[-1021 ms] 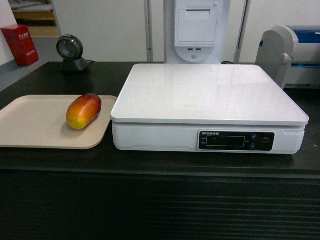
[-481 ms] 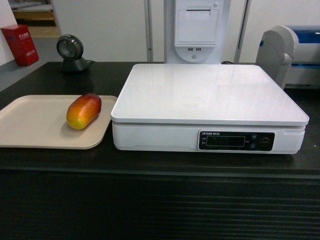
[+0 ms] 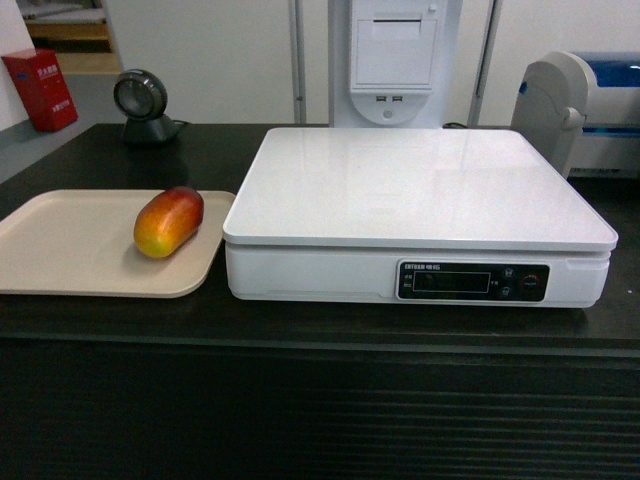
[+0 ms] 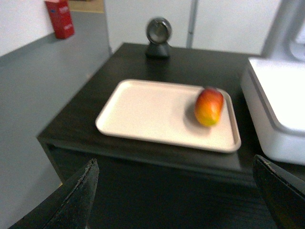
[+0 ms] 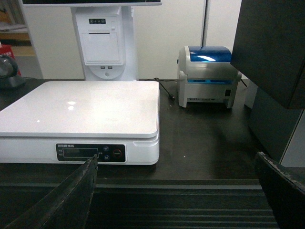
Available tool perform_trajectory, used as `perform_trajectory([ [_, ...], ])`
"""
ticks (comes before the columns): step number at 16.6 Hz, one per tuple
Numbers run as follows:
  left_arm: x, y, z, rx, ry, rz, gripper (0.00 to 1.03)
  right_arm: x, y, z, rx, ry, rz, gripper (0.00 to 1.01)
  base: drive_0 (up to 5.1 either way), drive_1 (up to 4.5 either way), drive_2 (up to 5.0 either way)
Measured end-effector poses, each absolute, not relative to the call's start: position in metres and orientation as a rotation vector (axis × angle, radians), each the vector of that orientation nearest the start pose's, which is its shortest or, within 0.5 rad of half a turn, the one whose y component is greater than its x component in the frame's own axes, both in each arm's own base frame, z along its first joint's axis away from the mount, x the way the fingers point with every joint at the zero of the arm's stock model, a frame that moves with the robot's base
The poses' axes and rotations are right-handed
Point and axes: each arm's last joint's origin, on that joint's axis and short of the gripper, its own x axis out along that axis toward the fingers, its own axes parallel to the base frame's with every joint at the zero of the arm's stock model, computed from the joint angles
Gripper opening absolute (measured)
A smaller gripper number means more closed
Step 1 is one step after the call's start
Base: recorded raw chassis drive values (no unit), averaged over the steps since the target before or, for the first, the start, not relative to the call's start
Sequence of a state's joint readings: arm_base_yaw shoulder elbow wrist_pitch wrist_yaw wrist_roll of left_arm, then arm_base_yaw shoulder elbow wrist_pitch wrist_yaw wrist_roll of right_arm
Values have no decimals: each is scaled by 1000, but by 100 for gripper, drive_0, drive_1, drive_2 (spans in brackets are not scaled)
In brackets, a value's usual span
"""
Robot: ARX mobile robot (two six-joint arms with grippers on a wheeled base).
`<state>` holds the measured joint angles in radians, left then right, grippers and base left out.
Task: Place dark red mango on scale at checkout
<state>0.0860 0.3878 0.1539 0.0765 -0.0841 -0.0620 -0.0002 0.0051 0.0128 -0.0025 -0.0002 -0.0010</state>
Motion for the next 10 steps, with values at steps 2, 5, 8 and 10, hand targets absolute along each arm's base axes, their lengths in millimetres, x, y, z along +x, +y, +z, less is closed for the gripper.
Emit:
perform_trajectory([
  [2,163,27,224,-80,79,134,98,97,0,167,-1,-3,0,98,0,0,0],
  [5,208,30,218,-87,139,18,98,97,0,167,-1,-4,0,98,0,0,0],
  [8,257,21,226,-44,123,-89,98,97,0,167,-1,-4,0,98,0,0,0],
  [10,294,9,223,-6,151,-153,98,97,0,167,-1,-4,0,98,0,0,0],
])
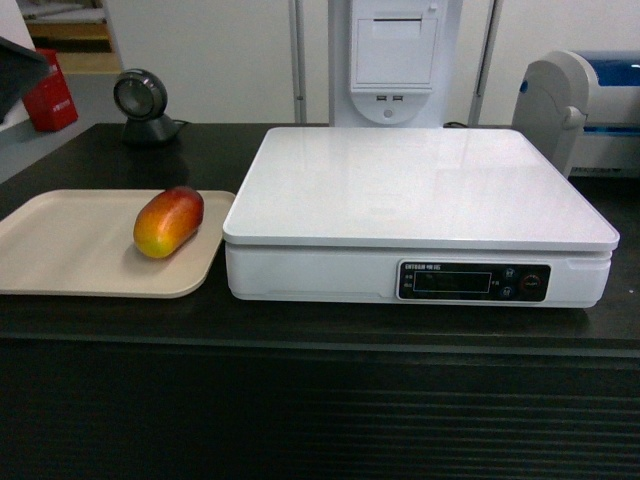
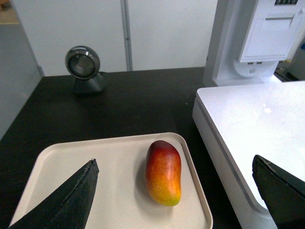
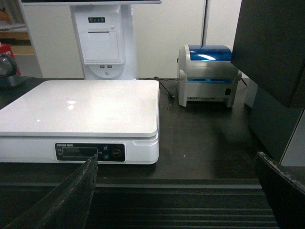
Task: Place dark red mango on scale at checkout
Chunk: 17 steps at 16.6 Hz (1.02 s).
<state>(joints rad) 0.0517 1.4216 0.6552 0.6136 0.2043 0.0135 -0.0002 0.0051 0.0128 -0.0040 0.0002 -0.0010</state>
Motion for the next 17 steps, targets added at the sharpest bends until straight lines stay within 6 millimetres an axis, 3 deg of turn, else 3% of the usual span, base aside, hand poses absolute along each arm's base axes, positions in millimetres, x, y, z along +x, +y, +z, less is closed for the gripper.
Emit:
perform_trajectory([
  [5,387,-35,200,61,323,-297,98,97,0,167,-1,-4,0,98,0,0,0],
  [8,430,-39,179,69,436,-276,98,97,0,167,-1,-4,0,98,0,0,0],
  [13,468,-37,163,35,533,-257,98,97,0,167,-1,-4,0,98,0,0,0],
  [17,480,-30,147,19,614,-239,98,97,0,167,-1,-4,0,98,0,0,0],
])
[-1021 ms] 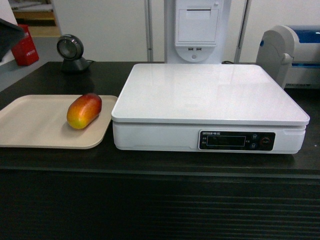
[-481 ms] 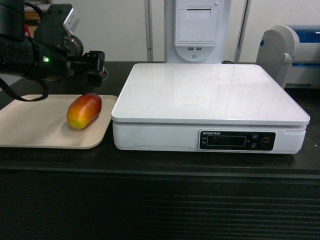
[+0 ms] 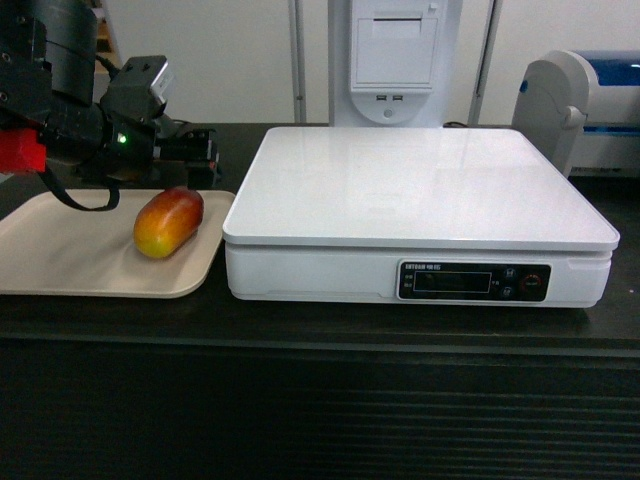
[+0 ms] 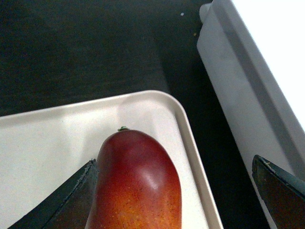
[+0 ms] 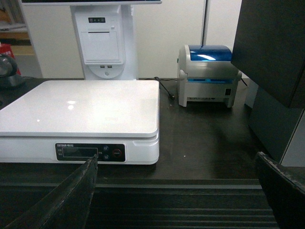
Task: Place dark red mango on scale at checkout
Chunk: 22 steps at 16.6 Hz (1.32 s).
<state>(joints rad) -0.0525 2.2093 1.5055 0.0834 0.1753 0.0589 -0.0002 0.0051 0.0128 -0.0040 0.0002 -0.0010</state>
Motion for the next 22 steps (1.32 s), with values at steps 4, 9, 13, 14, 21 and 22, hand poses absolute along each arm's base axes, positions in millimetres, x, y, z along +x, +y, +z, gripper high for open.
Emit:
perform_trajectory([
  [4,491,-17,130,4,662,-209,98,97,0,167,-1,-4,0,98,0,0,0],
  [9,491,-14,113,-11,741,-229,98,97,0,167,-1,-4,0,98,0,0,0],
  [13,494,-13,107,25,790,-237,98,97,0,167,-1,-4,0,98,0,0,0],
  [14,494,-13,105,31,801,-236,98,97,0,167,-1,-4,0,98,0,0,0],
  [21,493,-11,102,58,810,-245,64,97,0,167,-1,-4,0,98,0,0,0],
  [22,494,-11,103,62,804,-246,64,97,0,167,-1,-4,0,98,0,0,0],
])
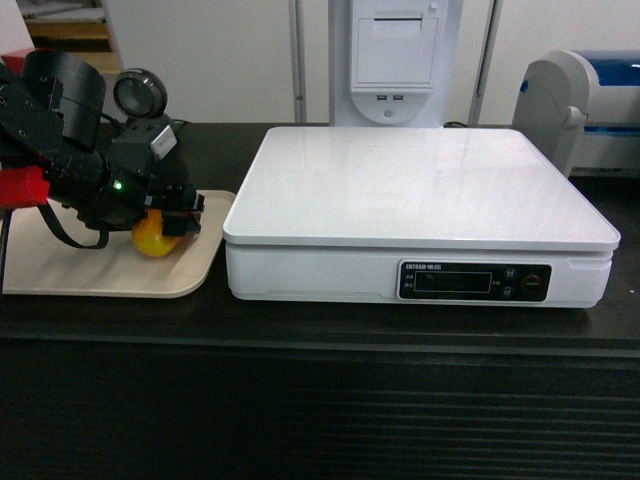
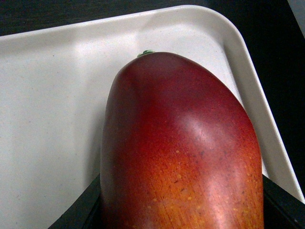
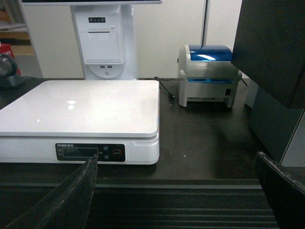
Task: Place dark red mango on scale at checkout
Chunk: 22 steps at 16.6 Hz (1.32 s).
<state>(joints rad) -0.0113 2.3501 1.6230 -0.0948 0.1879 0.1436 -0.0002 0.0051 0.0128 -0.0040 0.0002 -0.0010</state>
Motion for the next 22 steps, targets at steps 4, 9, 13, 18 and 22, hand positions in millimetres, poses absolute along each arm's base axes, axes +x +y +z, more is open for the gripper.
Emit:
perform_trajectory([
  [4,480,-14,116,131,748,-252,64,97,0,167,-1,-4,0,98,0,0,0],
  [9,443,-31,196,199,536,-335,64,97,0,167,-1,-4,0,98,0,0,0],
  [13,430,-67,225,233,446,-470,64,97,0,167,-1,-4,0,98,0,0,0],
  [18,443,-118,240,283,407,-622,64,97,0,167,-1,-4,0,98,0,0,0],
  [22,456,-162,221,298,464,-730,64,97,0,167,-1,-4,0,98,0,0,0],
])
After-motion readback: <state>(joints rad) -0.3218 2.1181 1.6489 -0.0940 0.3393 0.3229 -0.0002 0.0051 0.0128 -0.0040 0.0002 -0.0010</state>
